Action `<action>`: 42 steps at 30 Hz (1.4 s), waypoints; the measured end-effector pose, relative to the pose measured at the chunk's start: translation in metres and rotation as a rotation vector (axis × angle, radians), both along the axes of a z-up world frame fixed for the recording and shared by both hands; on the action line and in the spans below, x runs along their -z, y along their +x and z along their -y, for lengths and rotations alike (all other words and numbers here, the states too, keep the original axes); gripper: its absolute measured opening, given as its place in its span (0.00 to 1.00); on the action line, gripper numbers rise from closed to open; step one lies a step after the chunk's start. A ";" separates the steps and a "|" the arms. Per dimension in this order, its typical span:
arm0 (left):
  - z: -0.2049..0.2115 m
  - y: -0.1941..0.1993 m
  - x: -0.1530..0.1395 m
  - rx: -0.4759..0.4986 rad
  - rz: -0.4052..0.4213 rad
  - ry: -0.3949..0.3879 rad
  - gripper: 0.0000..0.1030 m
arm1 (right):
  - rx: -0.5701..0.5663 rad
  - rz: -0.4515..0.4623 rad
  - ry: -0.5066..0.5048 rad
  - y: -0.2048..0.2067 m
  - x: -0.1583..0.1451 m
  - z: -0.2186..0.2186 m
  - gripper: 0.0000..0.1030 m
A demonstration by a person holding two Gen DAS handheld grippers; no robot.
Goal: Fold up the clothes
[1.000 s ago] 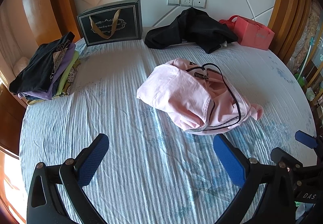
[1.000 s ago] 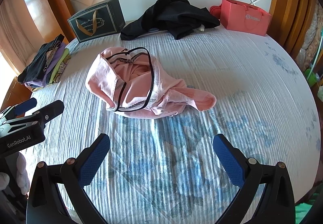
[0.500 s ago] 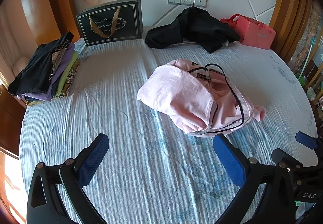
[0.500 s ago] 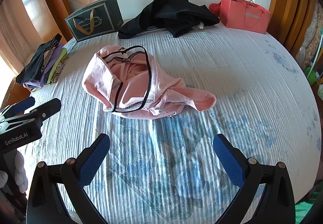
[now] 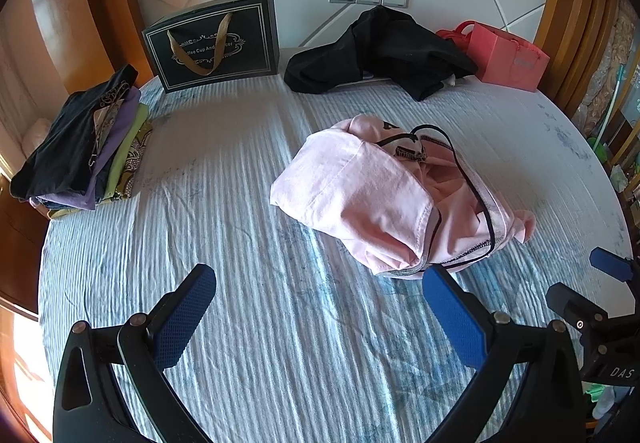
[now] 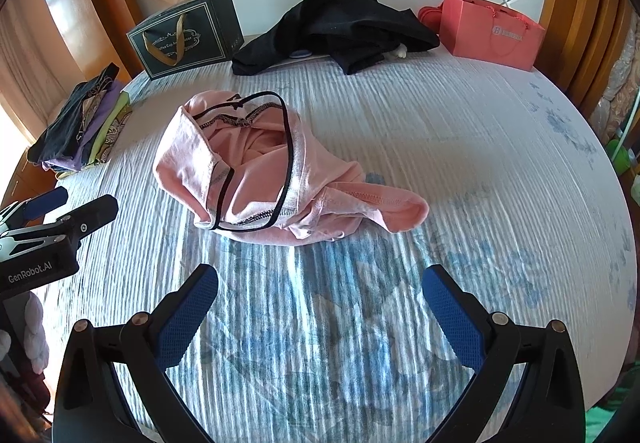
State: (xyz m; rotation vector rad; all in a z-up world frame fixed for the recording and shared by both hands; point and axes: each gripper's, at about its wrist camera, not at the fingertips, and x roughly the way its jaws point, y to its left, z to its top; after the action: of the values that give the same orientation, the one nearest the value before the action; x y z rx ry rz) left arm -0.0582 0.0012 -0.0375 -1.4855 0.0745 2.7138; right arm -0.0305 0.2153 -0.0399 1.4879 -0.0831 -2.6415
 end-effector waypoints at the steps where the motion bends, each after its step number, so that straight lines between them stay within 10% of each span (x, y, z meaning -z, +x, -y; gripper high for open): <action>1: -0.001 -0.003 0.002 0.005 0.002 -0.002 1.00 | -0.011 -0.002 -0.008 -0.004 0.002 -0.001 1.00; 15: -0.007 -0.071 0.050 0.029 0.096 0.098 0.86 | -0.124 0.020 -0.018 -0.057 0.036 0.001 0.98; 18: -0.008 -0.076 0.061 0.053 0.136 0.124 0.40 | -0.137 0.033 -0.007 -0.068 0.045 0.003 0.76; 24: -0.002 -0.066 0.054 0.063 0.114 0.148 0.12 | -0.148 0.089 -0.054 -0.079 0.064 0.005 0.28; 37: 0.006 -0.024 -0.033 0.145 -0.038 0.222 0.11 | 0.090 -0.228 0.041 -0.053 -0.039 -0.065 0.10; 42: -0.016 0.000 -0.026 0.231 -0.007 0.241 0.42 | 0.283 -0.266 0.112 -0.026 -0.056 -0.128 0.06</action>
State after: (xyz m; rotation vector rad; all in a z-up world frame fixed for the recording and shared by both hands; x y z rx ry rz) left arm -0.0580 0.0168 -0.0117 -1.3113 -0.0746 2.4467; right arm -0.0569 0.3431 0.0166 1.2179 -0.1336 -3.0938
